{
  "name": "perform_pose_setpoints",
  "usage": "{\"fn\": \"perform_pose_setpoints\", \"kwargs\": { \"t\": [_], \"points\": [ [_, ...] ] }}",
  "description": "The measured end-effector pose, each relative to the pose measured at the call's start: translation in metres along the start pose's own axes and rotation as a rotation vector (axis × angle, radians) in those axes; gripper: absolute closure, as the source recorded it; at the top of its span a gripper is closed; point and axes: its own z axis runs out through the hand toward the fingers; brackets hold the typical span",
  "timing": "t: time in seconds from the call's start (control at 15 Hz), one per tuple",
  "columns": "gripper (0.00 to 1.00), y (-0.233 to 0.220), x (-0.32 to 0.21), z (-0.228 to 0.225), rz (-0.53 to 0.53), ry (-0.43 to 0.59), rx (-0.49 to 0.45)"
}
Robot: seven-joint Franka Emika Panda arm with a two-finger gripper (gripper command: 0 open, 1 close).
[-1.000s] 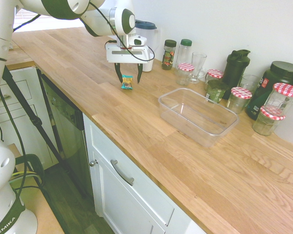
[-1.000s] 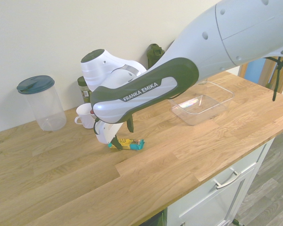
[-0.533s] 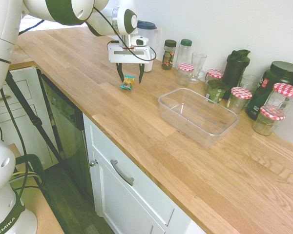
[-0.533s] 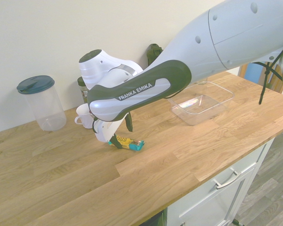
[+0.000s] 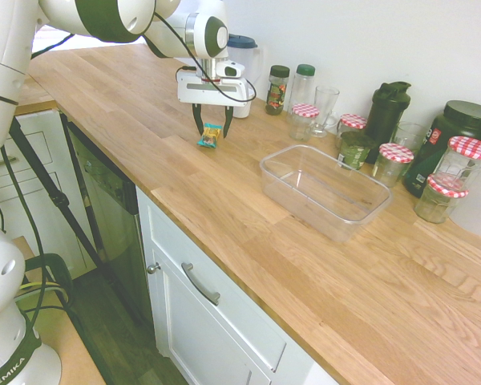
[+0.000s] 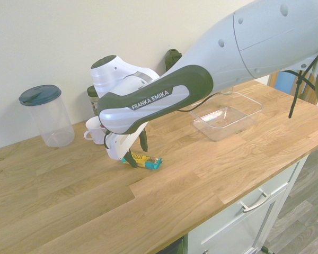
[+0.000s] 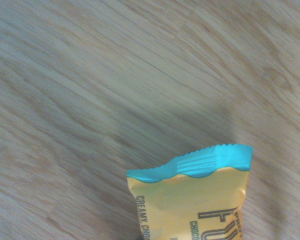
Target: Put the protein bar into the container
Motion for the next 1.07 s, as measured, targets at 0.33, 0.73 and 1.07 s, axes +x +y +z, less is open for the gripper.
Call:
{"fn": "perform_pose_setpoints", "kwargs": {
  "t": [0.33,0.73,1.07],
  "points": [
    [1.0,0.007,0.004,0.003,0.005,-0.036,0.02],
    [1.0,0.007,0.007,0.003,0.01,-0.05,0.014],
    [1.0,0.013,0.003,-0.03,0.032,0.002,0.016]
  ]
}}
